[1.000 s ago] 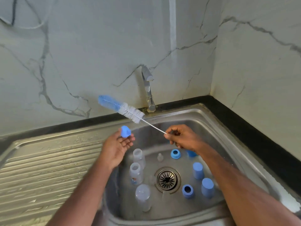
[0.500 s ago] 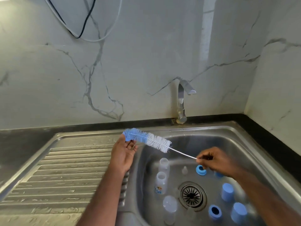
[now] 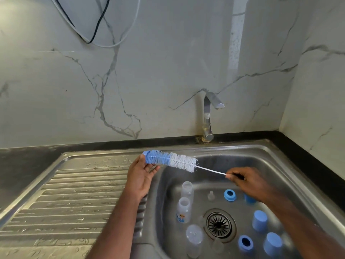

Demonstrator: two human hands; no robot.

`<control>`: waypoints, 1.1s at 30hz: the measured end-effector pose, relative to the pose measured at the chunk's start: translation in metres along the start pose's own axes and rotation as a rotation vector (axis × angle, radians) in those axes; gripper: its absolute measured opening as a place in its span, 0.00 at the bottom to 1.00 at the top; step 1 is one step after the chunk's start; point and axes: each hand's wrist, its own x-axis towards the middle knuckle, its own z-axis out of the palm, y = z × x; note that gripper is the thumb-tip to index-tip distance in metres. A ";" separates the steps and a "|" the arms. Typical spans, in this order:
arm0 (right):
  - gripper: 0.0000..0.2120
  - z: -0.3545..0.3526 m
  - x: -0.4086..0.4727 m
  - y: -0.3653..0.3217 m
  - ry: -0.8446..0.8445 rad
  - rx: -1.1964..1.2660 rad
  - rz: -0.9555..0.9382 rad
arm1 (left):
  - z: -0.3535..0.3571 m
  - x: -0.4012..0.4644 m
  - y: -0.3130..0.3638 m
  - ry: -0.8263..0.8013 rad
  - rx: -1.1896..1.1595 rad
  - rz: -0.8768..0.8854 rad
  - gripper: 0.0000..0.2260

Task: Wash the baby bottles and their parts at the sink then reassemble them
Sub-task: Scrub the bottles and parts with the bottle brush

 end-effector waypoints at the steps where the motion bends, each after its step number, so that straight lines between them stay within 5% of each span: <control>1: 0.08 -0.001 0.000 0.001 0.021 -0.034 0.012 | 0.000 0.000 0.000 0.004 0.019 0.005 0.11; 8: 0.22 0.000 -0.004 -0.001 -0.111 -0.118 -0.070 | 0.002 0.001 0.001 -0.002 0.059 0.058 0.08; 11: 0.11 -0.001 -0.005 -0.005 -0.108 -0.054 -0.118 | 0.000 0.002 0.003 0.021 0.024 0.064 0.07; 18: 0.05 -0.010 -0.004 -0.019 0.137 -0.189 -0.028 | 0.002 0.003 0.004 0.039 0.060 0.088 0.08; 23: 0.23 -0.009 -0.006 -0.024 0.016 -0.234 -0.106 | 0.000 0.001 0.003 -0.050 -0.068 0.057 0.08; 26: 0.20 -0.002 -0.006 -0.017 -0.028 -0.085 -0.139 | -0.002 0.002 0.003 -0.099 -0.143 0.048 0.12; 31: 0.09 -0.002 -0.004 -0.023 0.178 -0.200 -0.100 | -0.004 0.001 0.003 -0.014 -0.065 0.085 0.10; 33: 0.14 -0.007 -0.001 -0.021 0.319 -0.310 -0.184 | -0.001 0.000 0.003 0.002 -0.038 0.106 0.06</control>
